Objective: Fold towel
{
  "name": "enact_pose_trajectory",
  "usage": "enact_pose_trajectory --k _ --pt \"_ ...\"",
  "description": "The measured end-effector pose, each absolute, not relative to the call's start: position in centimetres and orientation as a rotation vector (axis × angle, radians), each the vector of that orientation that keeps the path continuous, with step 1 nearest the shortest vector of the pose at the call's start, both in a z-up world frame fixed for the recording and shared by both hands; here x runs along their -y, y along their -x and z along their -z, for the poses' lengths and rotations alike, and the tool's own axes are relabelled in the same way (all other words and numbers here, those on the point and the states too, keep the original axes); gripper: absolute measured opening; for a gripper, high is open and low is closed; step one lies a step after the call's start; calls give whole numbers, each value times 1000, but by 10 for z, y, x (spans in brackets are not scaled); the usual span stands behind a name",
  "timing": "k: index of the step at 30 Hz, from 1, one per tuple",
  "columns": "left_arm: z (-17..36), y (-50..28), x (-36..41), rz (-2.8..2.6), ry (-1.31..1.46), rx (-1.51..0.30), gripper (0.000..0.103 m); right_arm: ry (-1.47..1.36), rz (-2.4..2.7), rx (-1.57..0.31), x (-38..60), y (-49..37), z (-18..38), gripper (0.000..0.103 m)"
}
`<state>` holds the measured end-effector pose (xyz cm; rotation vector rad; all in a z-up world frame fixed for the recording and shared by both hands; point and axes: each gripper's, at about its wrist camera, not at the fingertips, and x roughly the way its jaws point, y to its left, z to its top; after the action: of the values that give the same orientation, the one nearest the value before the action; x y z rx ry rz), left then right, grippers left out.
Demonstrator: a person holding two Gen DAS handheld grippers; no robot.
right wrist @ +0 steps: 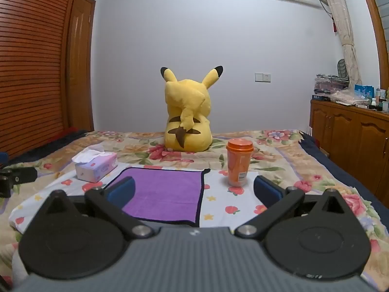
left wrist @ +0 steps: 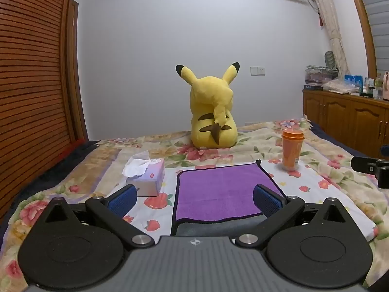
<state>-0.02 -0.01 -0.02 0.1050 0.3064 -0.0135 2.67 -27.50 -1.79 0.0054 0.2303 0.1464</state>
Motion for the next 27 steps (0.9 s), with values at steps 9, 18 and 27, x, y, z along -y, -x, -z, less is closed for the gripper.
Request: enact_pose_trajectory --k 9,18,27 --pt "0 1 1 13 -104 -306 103 -6 -152 -229 276 -27 20 103" --pt "0 1 0 11 -103 -302 103 -9 -148 -234 276 -27 21 103" --pt "0 1 0 11 -103 -303 103 -10 -147 -233 278 -27 21 103"
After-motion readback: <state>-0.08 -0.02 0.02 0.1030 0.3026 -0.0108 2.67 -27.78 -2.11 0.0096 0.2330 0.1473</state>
